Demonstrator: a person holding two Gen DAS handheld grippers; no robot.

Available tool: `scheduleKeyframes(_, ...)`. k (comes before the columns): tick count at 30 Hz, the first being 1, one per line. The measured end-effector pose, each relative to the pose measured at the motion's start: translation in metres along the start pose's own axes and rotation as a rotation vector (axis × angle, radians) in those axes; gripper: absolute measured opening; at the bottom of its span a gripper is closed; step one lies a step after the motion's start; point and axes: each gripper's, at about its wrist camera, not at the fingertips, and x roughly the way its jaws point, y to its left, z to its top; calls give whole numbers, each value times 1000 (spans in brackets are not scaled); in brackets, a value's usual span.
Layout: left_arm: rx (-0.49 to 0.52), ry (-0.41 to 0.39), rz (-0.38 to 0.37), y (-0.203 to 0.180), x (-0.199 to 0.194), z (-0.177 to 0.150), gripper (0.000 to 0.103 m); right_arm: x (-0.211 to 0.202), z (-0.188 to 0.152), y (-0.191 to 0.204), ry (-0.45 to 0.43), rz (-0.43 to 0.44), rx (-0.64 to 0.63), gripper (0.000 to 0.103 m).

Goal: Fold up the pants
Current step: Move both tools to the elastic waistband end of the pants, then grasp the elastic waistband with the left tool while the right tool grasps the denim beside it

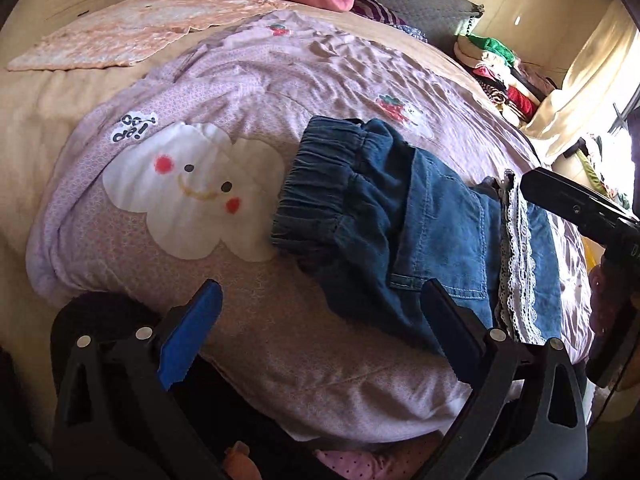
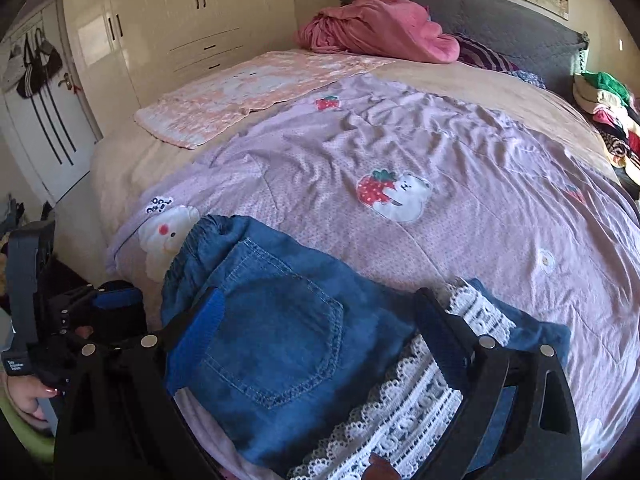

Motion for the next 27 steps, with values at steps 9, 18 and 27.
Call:
scheduleKeyframes(9,-11,-7,-8,7,13,4,93,48,33,35,55,146,-131,94)
scheduleKeyframes(18,-22,4,-19,10,23,9,93,100,46,49,154,175,-171,81)
scheduleKeyframes(27,-24,-11,-21,13,29,11,93,123,36,46,202,265,-143,41)
